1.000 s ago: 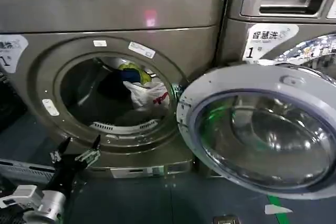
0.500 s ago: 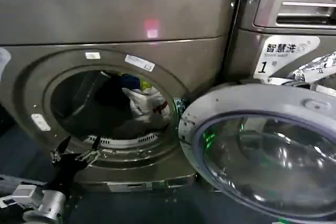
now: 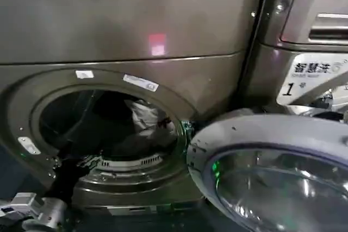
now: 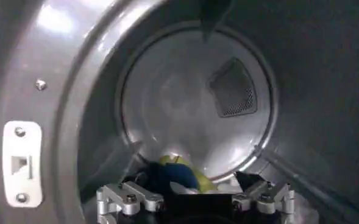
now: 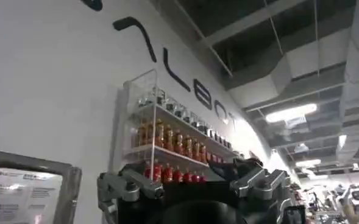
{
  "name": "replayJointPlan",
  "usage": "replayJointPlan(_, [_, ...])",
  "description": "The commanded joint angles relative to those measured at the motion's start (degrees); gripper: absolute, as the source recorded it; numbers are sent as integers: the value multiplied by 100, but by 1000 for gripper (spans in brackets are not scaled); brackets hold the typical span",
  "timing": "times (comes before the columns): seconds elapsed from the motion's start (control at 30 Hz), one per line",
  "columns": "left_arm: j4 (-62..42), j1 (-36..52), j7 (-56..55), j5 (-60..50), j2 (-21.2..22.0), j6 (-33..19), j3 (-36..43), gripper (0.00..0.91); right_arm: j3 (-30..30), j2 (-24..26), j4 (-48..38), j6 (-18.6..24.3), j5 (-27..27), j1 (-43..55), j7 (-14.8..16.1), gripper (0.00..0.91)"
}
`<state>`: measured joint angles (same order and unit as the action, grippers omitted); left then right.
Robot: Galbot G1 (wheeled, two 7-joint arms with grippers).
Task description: Grasp the clothes from the dryer.
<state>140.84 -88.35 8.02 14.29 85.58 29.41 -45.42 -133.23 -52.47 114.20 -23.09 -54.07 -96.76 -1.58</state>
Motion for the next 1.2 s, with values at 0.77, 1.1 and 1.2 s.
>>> replayJointPlan(0.77, [-4128, 3954, -445, 261, -531, -852, 1180, 907, -541, -73, 300, 83, -33, -457, -215, 907])
replayJointPlan(1.1, [-6300, 5527, -473, 139, -568, -1300, 1693, 907, -557, -33, 304, 128, -71, -456, -166, 907])
replayJointPlan(1.2, [-6755, 5859, -474, 52, -485, -1458, 1811, 907, -565, -42, 292, 175, -81, -458, -137, 907])
